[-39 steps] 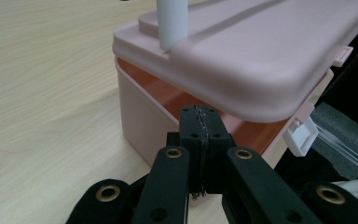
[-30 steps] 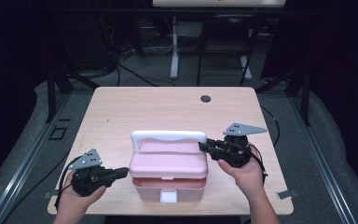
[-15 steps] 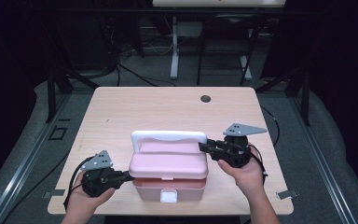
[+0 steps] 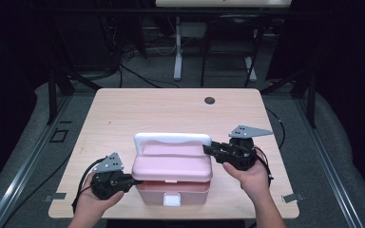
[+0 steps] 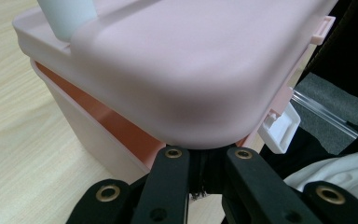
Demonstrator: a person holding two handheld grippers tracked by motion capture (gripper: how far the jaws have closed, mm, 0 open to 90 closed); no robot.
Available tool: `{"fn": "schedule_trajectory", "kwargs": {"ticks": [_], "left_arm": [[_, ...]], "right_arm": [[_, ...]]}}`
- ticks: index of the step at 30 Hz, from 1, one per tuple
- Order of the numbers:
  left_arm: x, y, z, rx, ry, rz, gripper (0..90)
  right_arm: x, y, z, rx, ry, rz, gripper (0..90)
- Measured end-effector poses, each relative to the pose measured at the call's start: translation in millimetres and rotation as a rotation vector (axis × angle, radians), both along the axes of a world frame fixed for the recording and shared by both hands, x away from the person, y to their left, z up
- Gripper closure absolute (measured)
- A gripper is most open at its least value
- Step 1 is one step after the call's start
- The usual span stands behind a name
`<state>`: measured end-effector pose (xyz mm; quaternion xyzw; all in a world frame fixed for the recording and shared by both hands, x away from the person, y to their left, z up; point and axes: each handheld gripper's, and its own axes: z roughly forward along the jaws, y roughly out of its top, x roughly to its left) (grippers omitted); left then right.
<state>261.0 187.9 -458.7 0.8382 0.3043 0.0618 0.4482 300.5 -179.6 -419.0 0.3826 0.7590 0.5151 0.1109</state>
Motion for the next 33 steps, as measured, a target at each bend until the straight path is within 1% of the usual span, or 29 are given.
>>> {"fn": "schedule_trajectory", "kwargs": {"ticks": [3, 6, 7, 9, 11, 14, 18, 20, 21, 22, 24, 26, 27, 28, 29, 33], "left_arm": [[-0.3, 1.2, 0.8, -0.004, -0.001, 0.001, 89.4], [-0.5, 0.9, 0.5, -0.006, 0.001, 0.001, 89.4], [-0.7, 0.6, 0.6, -0.006, 0.001, 0.0, 89.5], [-0.7, 0.3, 1.3, -0.009, -0.001, 0.002, 89.4], [-0.2, 0.8, 2.9, -0.015, -0.003, 0.003, 89.4], [-0.1, 0.4, 3.9, -0.019, -0.006, 0.005, 89.4], [0.6, 0.1, 6.5, -0.021, -0.011, 0.005, 89.5], [1.2, 0.3, 8.8, -0.025, -0.015, 0.005, 89.4], [1.2, 0.3, 8.8, -0.025, -0.015, 0.005, 89.4], [1.4, 0.2, 9.4, -0.025, -0.014, 0.004, 89.4], [2.4, 0.4, 11.2, -0.027, -0.02, 0.002, 89.4], [2.6, 0.2, 12.5, -0.027, -0.019, 0.002, 89.4], [2.6, 0.2, 12.5, -0.027, -0.019, 0.002, 89.4], [2.8, -0.1, 13.5, -0.02, -0.019, -0.002, 89.4], [2.7, -0.4, 13.8, -0.022, -0.021, 0.0, 89.4], [2.7, -0.5, 15.3, -0.026, -0.024, 0.001, 89.4]], "right_arm": [[-1.0, -2.6, 0.8, 0.007, -0.002, -0.012, 69.0], [-2.8, -4.8, 1.3, -0.002, -0.006, -0.026, 68.1], [-5.5, -9.1, 1.3, -0.003, -0.011, -0.042, 67.0], [-6.9, -10.8, 1.3, -0.001, -0.012, -0.045, 66.8], [-13.2, -16.4, 0.2, 0.001, -0.022, -0.063, 66.2], [-20.4, -21.2, -2.4, -0.01, -0.028, -0.076, 66.3], [-25.9, -23.6, -5.9, -0.022, -0.02, -0.078, 66.8], [-31.3, -24.9, -12.4, -0.044, -0.012, -0.081, 68.8], [-31.3, -24.9, -12.4, -0.044, -0.012, -0.081, 68.8], [-34.0, -24.8, -16.7, -0.053, -0.001, -0.078, 70.9], [-36.8, -23.9, -20.9, -0.067, 0.009, -0.076, 73.1], [-40.6, -22.4, -26.0, -0.081, 0.018, -0.063, 75.8], [-40.6, -22.4, -26.0, -0.081, 0.018, -0.063, 75.8], [-45.0, -19.4, -30.3, -0.092, 0.025, -0.047, 79.9], [-46.4, -18.6, -31.6, -0.099, 0.025, -0.041, 81.1], [-52.4, -13.5, -37.9, -0.112, 0.035, -0.019, 83.1]]}}
